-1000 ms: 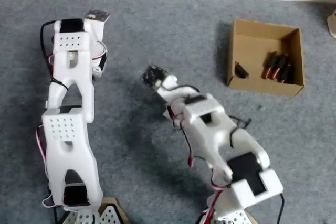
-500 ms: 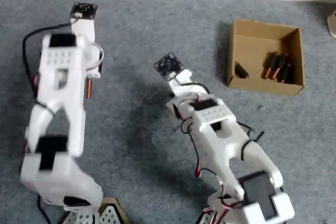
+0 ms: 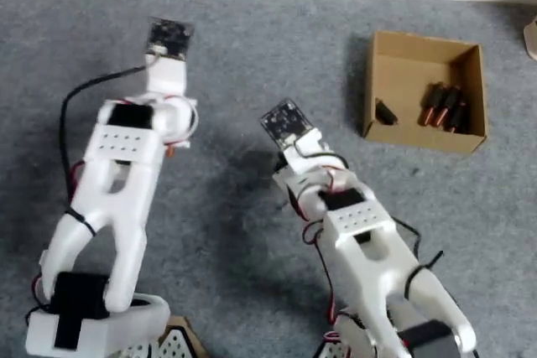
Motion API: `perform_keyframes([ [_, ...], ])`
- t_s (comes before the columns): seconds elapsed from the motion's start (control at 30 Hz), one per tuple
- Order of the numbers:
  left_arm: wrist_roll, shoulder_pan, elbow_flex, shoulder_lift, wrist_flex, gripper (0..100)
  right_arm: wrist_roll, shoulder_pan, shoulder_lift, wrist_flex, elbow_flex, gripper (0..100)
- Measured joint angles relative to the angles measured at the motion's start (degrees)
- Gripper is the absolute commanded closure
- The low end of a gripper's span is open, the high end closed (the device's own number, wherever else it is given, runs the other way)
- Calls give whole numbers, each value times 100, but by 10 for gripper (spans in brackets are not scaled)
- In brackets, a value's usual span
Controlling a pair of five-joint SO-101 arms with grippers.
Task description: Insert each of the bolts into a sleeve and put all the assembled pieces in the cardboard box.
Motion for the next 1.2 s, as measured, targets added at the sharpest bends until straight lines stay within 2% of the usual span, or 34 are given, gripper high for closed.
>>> perform_keyframes([
  [0.23,53,325,501,0,-26,994,0,9,-835,-475,730,993],
  [0.4,1187,334,501,0,-26,995,26,9,-1433,-519,1116,993],
  [0.67,1978,747,308,-167,-123,995,387,9,-2514,-826,1916,994],
  [0.8,2259,1002,387,-695,-695,995,607,176,-2998,-879,2268,994],
  [0.97,2338,1099,976,-1055,-1969,995,615,448,-3455,-888,2453,994],
  [1.1,2356,1073,1292,-1143,-2497,995,334,624,-3631,-888,2646,994],
  [1.2,2804,1134,1530,-1152,-2752,995,132,633,-3727,-941,2866,994],
])
